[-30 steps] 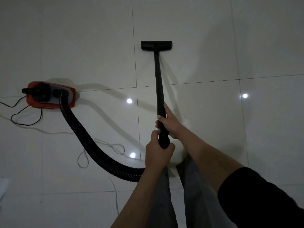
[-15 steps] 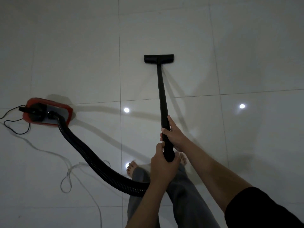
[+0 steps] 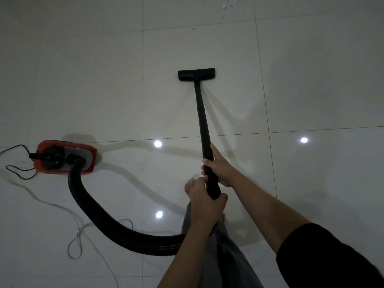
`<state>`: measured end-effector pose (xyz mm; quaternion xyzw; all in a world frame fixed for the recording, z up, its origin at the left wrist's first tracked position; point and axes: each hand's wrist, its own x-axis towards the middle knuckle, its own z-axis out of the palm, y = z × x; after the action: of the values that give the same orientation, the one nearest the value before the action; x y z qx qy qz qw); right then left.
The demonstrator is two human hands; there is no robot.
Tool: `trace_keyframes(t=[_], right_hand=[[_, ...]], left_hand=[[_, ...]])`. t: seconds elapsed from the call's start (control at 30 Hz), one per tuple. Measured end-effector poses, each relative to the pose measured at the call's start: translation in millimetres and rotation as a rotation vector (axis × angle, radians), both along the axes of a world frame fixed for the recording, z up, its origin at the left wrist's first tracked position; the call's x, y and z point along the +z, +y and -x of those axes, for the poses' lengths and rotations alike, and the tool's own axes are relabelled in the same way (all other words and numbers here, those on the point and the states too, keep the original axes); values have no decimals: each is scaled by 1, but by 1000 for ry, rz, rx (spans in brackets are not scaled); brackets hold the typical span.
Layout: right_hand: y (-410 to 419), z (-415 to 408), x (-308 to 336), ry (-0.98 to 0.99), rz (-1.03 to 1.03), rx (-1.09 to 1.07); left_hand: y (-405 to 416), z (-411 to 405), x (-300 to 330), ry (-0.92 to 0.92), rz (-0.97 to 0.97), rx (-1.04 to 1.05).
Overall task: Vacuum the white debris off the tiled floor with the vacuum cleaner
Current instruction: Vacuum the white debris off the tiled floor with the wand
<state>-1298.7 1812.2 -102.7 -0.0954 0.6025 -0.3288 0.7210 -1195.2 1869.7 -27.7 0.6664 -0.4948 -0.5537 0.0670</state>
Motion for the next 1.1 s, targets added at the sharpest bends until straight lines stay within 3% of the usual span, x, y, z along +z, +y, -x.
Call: trace_keyframes(t=[1.1], right_hand=[[-324,118,-24,-40,-49,17]], left_hand=[[-322,116,-23,-4,-58,27]])
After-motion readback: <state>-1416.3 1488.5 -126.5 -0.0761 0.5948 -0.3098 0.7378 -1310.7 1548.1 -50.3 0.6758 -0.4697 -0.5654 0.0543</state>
